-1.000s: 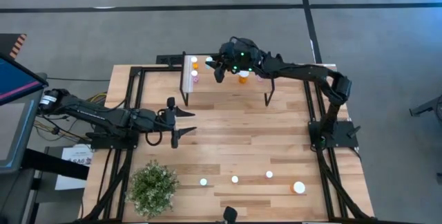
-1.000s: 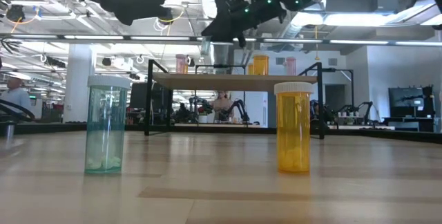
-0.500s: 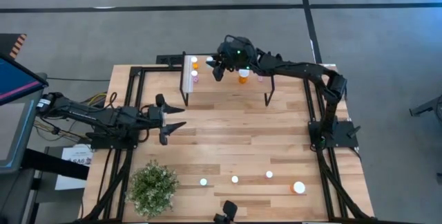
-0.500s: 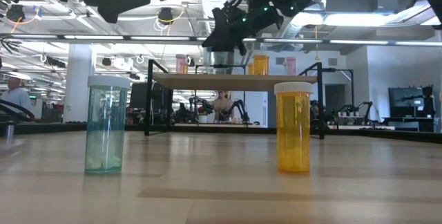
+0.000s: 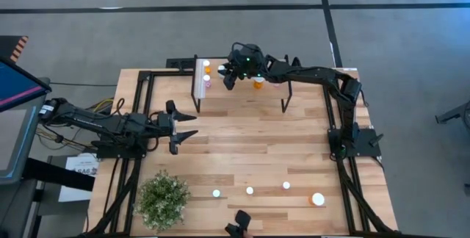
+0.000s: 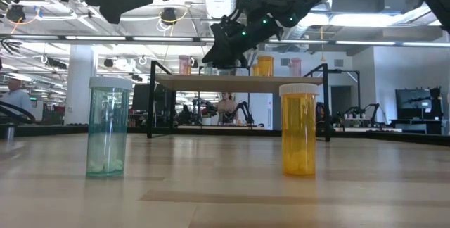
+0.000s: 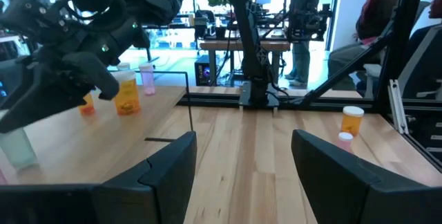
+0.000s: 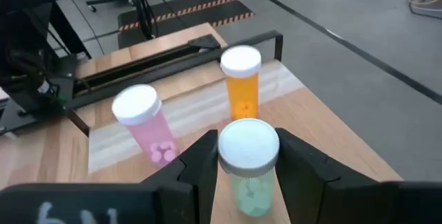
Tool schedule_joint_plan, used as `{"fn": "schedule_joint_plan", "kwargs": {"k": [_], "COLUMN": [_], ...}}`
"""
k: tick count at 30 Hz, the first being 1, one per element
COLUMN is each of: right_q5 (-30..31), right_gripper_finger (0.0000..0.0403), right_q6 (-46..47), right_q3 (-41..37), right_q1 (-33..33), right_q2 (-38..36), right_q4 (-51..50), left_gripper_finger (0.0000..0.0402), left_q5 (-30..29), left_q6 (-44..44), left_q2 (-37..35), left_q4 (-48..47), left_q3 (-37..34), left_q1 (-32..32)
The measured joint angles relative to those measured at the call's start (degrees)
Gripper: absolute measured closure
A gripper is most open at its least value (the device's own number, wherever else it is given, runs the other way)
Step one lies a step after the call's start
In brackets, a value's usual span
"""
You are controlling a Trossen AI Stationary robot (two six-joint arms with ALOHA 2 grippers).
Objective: Pick and place medicine bottles onto shelf by color
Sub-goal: Put the blue pill bottle on the shelf
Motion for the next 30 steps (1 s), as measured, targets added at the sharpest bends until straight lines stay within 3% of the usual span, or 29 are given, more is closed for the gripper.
{"fn": "schedule_joint_plan", "kwargs": {"k": [30], "right_q5": [0.0], "right_gripper_finger": [0.0173], "right_q6": [0.2], "right_q3": [0.0], "right_q1": [-0.6], "right_q2": [-3.1], "right_q4": [-4.4], "left_gripper_finger": [0.0176], "left_q5": [0.0], "left_q6": [-0.2], "left_q2": [0.0], "left_q4": [0.1], "left_q3": [0.0], "left_q1": [0.0]}}
